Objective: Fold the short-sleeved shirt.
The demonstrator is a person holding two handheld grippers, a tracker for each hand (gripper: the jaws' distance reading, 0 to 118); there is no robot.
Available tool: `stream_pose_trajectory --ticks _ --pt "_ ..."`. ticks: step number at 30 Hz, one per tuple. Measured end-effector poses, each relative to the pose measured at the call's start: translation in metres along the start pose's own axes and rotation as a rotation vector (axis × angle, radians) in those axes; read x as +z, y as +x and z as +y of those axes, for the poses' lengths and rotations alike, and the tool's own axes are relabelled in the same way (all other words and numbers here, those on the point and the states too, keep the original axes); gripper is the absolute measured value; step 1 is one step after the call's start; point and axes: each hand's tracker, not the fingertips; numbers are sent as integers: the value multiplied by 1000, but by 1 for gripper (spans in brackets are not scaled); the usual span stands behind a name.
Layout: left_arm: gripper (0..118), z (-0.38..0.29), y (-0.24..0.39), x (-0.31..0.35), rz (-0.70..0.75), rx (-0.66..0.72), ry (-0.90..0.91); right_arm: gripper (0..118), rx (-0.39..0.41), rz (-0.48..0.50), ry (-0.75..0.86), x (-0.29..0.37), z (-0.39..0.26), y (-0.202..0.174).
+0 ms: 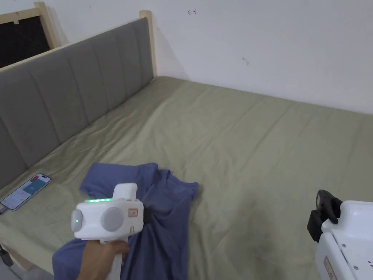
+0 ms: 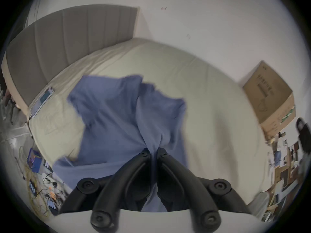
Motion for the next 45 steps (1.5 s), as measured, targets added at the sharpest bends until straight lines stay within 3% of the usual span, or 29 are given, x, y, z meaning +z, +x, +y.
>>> stream_pose_trajectory --ticks 12,21,27,33,45 --pt "5 74 190 68 -302 -346 206 0 -18 -124 72 52 10 70" --pt "5 61 308 59 -508 -454 168 0 -12 -270 102 93 13 132" --pt "5 17 342 30 -592 -526 47 0 -9 -343 91 108 9 158" --pt "5 -50 335 -35 -514 -649 -145 0 -23 -359 68 106 1 162" --pt "5 -140 303 -133 -272 -705 -373 0 -34 -309 22 96 -10 144"
